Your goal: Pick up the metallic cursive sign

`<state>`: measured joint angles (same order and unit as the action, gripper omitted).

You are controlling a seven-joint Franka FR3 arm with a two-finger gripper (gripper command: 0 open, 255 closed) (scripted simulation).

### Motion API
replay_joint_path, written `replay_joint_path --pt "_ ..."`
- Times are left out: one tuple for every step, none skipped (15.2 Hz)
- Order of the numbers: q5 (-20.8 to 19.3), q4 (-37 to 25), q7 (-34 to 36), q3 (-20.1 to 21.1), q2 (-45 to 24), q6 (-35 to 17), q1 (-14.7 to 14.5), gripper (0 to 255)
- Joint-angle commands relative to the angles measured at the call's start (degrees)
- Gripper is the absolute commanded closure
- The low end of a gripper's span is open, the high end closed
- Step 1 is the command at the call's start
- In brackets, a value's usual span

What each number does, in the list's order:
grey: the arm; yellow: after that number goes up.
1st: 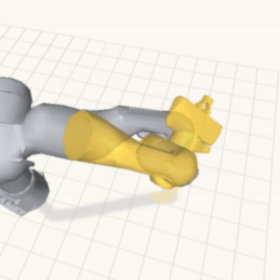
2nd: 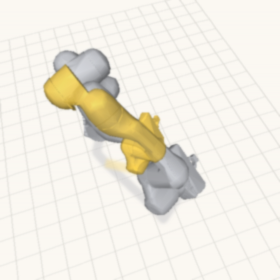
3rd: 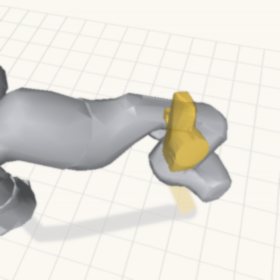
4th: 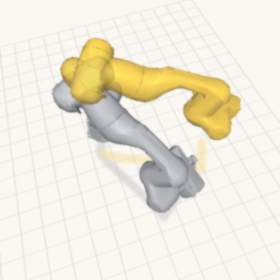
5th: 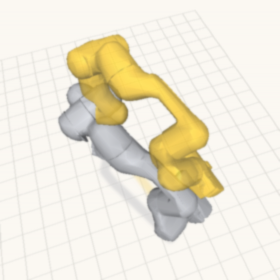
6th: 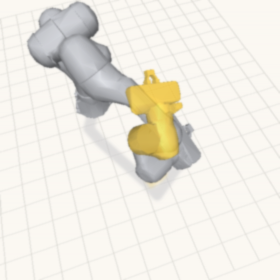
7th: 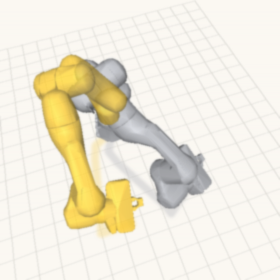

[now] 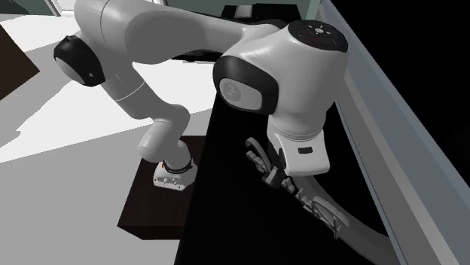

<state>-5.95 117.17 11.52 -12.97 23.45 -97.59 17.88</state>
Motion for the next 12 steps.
replay_joint_path --pt "0.1 -1.8 -0.1 0.1 -0.3 1.4 -0.1 255" --pt "0.2 -2.7 -0.2 0.1 -0.5 2.2 -0.2 255" --pt "0.2 -3.6 -0.2 0.2 -0.6 2.9 -0.2 255" --pt "0.3 -4.6 -0.2 0.2 -0.8 3.7 -0.2 255" --pt "0.3 -5.5 -0.3 0.2 -1.0 4.5 -0.2 255" --pt "0.4 -6.5 -0.3 0.2 -1.2 5.2 -0.3 255" --pt "0.4 -7.5 -0.4 0.2 -1.5 6.0 -0.3 255" --pt "0.5 -8.5 -0.4 0.2 -1.7 6.8 -0.3 255" --pt "0.6 -9.5 -0.5 0.3 -1.9 7.5 -0.3 255" --pt "0.6 -10.5 -0.5 0.3 -2.2 8.3 -0.4 255" --pt "0.6 -10.7 -0.5 0.3 -2.2 8.4 -0.4 255" --pt "0.6 -10.7 -0.5 0.3 -2.2 8.4 -0.4 255"
